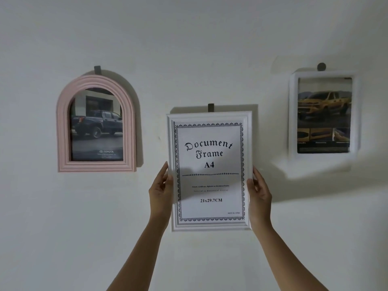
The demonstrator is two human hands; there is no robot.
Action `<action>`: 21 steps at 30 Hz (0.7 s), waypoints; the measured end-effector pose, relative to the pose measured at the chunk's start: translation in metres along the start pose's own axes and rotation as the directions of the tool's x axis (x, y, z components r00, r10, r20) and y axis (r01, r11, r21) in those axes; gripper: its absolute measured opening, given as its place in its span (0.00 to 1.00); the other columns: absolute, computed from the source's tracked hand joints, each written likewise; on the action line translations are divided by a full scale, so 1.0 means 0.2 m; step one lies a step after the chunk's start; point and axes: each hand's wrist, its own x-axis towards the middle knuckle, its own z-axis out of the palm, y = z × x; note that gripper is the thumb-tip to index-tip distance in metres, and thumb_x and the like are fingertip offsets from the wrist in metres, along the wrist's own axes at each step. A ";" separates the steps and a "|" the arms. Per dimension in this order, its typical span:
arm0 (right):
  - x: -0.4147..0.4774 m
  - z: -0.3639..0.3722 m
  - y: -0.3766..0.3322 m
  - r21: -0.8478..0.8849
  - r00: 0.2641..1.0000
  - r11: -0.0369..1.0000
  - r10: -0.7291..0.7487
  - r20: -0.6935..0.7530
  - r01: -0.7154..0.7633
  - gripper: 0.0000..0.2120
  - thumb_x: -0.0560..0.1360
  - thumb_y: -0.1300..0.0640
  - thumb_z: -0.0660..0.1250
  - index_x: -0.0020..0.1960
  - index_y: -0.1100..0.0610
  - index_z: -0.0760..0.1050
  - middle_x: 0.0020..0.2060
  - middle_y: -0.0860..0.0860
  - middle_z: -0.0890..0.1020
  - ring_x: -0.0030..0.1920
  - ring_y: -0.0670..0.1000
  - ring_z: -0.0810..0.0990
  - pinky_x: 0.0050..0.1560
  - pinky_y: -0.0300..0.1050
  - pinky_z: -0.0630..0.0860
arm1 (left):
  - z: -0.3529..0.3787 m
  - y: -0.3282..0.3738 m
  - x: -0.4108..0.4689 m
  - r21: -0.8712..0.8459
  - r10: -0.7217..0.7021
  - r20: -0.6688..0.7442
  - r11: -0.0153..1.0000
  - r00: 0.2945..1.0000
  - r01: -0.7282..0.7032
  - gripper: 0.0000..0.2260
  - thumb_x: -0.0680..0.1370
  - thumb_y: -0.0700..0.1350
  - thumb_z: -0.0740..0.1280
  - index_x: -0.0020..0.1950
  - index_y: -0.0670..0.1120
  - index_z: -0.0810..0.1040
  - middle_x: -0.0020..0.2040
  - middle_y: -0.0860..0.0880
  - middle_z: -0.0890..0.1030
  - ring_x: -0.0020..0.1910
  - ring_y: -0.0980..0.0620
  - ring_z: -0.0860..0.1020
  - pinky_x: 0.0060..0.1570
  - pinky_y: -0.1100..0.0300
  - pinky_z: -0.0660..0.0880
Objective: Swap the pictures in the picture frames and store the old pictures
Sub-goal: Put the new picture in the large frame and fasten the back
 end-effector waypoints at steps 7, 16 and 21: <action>-0.01 -0.02 0.01 -0.045 0.999 0.999 -0.012 0.051 0.014 0.18 0.79 0.63 0.58 0.63 0.44 0.70 0.64 0.52 0.75 0.65 0.48 0.73 0.65 0.38 0.68 | 0.00 -0.01 -0.01 0.053 0.026 -0.008 0.998 1.000 -0.026 0.18 0.80 0.40 0.60 0.68 0.52 0.68 0.65 0.46 0.76 0.57 0.51 0.77 0.65 0.54 0.70; -0.05 -0.04 -0.02 -0.376 0.994 0.926 -0.081 -0.076 0.047 0.18 0.76 0.63 0.64 0.63 0.50 0.74 0.52 0.50 0.77 0.47 0.42 0.79 0.54 0.37 0.73 | 0.01 0.02 -0.02 0.226 0.105 -0.044 0.970 0.993 -0.093 0.18 0.80 0.39 0.60 0.68 0.50 0.70 0.56 0.50 0.71 0.53 0.57 0.74 0.51 0.71 0.74; -0.05 -0.04 -0.04 -0.436 0.991 0.899 -0.094 -0.091 0.045 0.17 0.73 0.66 0.65 0.58 0.51 0.76 0.50 0.54 0.78 0.45 0.43 0.78 0.53 0.41 0.74 | 0.01 0.02 -0.03 0.296 0.133 -0.023 0.948 0.991 -0.120 0.19 0.79 0.36 0.61 0.70 0.47 0.68 0.55 0.49 0.71 0.50 0.60 0.75 0.53 0.65 0.74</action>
